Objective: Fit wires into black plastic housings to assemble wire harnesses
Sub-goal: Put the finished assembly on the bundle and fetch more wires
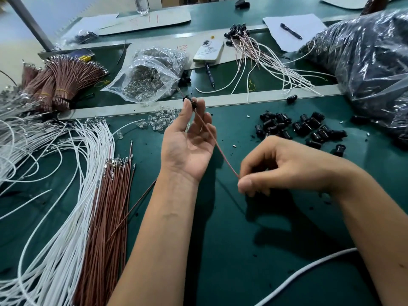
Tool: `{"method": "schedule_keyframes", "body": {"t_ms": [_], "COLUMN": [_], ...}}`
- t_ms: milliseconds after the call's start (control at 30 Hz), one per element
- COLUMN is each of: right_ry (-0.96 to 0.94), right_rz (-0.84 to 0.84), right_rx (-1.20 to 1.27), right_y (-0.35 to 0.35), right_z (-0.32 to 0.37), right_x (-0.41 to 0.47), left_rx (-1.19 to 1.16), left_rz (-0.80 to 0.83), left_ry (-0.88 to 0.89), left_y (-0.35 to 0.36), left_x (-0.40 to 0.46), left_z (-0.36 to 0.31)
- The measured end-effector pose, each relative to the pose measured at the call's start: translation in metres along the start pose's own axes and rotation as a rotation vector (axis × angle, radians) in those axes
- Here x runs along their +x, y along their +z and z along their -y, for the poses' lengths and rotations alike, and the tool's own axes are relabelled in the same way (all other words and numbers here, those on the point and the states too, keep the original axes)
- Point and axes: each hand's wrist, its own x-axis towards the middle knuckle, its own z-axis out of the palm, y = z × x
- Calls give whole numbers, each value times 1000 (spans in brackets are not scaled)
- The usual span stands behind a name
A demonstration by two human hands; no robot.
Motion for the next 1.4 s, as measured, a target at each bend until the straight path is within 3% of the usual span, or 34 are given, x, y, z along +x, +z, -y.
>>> {"method": "schedule_keyframes", "body": {"t_ms": [33,133,200,667,1233,1400], "right_ry": [-21,-114,-135,-219,-111,-42], "right_rz": [-132,-734,-941,-1071,-1078,-1097], "right_rx": [36,71,14,-155,-260,-103], "right_y": [-1,4,10,22,20,20], "right_z": [-1,-11,-14,-5,-10,-13], "right_x": [2,13,20,21,21,22], "left_rx": [14,113,204,302,347,664], "left_rz": [-9,-26,2,24,12,28], "left_ry": [-15,-67,-110,-79,-17,244], "left_y": [1,6,10,15,13,13], "left_x": [0,-2,-4,-6,-6,-5], "left_z": [1,12,22,44,47,55]}}
